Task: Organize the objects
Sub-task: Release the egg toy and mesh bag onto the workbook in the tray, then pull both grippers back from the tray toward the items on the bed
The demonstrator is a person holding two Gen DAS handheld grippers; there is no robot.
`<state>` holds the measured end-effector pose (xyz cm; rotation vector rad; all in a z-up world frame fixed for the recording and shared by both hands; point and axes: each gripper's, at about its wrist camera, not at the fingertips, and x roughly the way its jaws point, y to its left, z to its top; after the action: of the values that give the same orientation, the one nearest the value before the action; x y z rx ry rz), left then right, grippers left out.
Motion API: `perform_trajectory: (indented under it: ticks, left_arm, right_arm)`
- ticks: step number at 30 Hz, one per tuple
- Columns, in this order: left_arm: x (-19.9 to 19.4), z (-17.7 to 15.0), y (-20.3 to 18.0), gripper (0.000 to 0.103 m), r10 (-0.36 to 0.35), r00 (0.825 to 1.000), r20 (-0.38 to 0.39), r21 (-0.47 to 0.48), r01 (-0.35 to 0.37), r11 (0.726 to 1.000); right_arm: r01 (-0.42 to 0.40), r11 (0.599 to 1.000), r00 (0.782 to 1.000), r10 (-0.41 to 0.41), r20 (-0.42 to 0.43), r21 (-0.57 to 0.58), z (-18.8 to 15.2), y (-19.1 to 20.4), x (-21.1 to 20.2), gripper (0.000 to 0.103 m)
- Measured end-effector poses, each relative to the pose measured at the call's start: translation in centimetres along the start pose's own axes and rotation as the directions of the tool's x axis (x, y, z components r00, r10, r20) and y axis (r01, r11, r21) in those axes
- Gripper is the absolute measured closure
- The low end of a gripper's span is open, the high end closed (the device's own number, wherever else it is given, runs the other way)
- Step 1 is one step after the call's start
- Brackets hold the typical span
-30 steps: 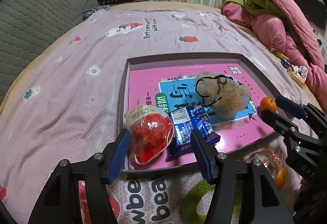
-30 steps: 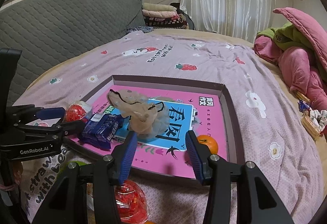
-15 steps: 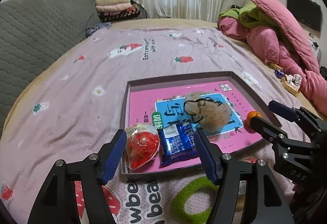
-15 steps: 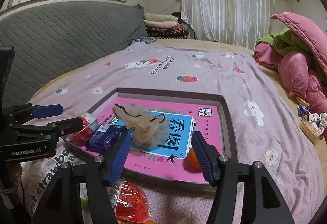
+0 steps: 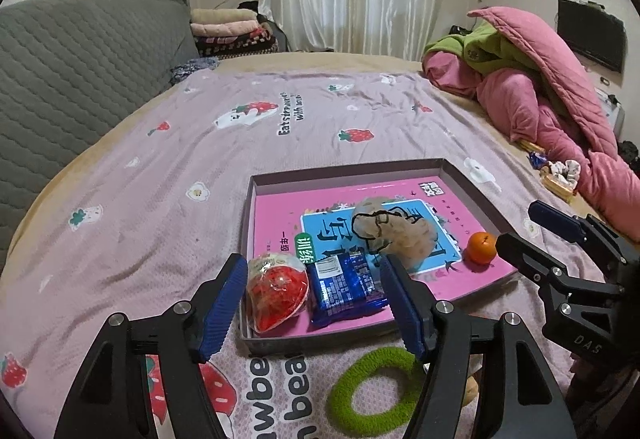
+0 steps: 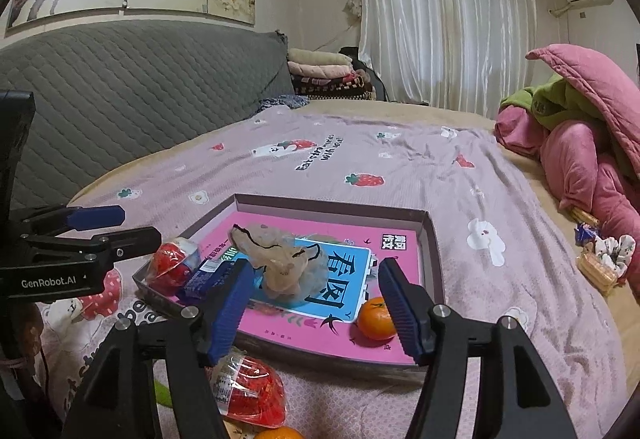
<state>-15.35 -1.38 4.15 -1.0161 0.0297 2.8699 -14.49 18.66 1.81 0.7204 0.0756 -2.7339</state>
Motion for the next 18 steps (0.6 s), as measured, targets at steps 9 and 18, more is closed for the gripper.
perform_trajectory:
  ticks: [9, 18]
  left_arm:
    - [-0.9, -0.6, 0.2, 0.032, -0.001, 1.0, 0.015, -0.004, 0.002, 1.0]
    - [-1.1, -1.7, -0.1, 0.032, -0.007, 1.0, -0.001, 0.008, 0.007, 1.0]
  right_arm:
    - [-0.008, 1.0, 1.0, 0.008, 0.025, -0.023, -0.4, -0.1, -1.6, 0.038]
    - [-0.012, 0.999, 1.0, 0.013, 0.011, -0.04, -1.4, -0.1, -2.5, 0.038]
